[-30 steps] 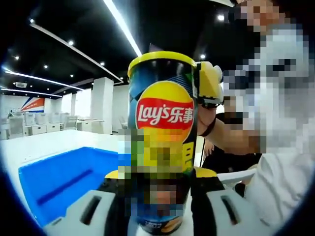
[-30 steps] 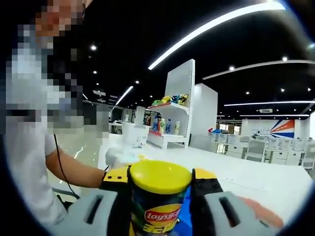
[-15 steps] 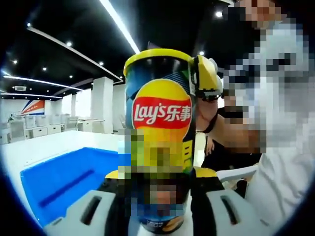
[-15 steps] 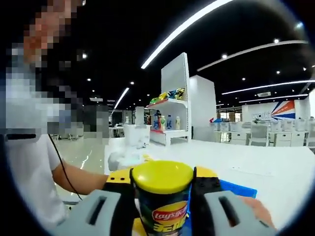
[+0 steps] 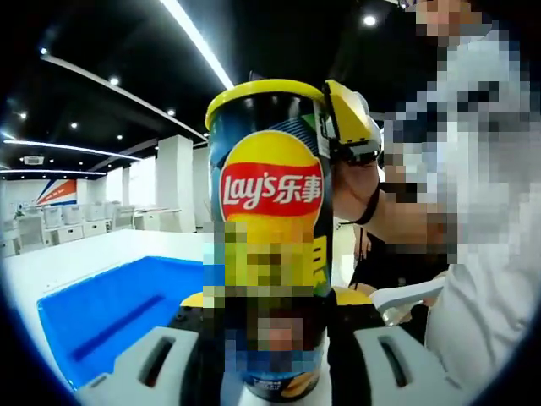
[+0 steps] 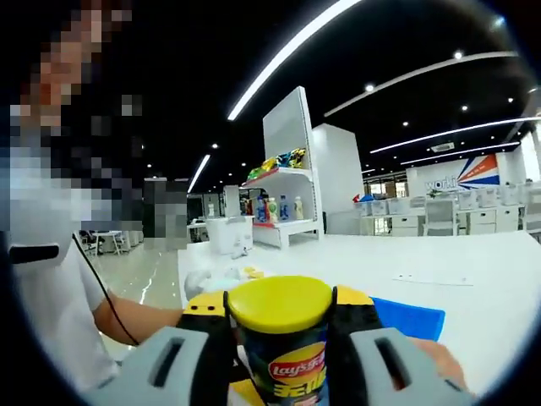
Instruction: Open the lid of the chip container on the table, take out the chips, place them into the box in front of the container, and close the lid
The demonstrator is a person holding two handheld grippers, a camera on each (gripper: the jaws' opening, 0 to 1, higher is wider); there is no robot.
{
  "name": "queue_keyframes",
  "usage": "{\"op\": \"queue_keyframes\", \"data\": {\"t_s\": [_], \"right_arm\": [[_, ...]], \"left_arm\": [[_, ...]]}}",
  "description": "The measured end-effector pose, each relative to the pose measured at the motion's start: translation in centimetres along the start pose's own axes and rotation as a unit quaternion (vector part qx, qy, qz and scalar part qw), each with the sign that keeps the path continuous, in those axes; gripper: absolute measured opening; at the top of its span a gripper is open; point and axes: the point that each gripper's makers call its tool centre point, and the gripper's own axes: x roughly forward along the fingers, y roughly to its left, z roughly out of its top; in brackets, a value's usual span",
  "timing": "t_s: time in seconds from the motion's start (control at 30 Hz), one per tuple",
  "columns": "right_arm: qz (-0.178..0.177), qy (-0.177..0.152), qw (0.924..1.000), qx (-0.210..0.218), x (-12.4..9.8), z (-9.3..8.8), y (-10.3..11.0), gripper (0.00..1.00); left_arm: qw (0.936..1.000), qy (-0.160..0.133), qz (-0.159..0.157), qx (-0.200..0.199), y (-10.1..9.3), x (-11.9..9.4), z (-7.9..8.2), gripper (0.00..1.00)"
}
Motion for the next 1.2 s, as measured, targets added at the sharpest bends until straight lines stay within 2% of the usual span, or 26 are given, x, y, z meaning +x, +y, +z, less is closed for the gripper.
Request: {"op": "queue_keyframes", "data": {"t_s": [0.47, 0.77, 1.2], "right_arm": [[-0.013, 0.002, 0.9996, 0.023, 0.04, 0.04, -0.01, 0.35], [-0.025, -0.01, 0.9989, 0.038, 0.01, 0.12, -0.05, 0.35], [-0.041, -0.011, 0.9964, 0.073, -0.28, 0.09, -0.18, 0.34]], "left_arm": [[1.0, 0.0, 0.001, 0.008, 0.02, -0.03, -0.05, 0.47], [0.9999, -0.001, 0.004, 0.012, 0.07, -0.03, -0.1, 0.47], [0.9998, 0.001, 0.004, 0.019, 0.01, 0.07, -0.22, 0.48]]}}
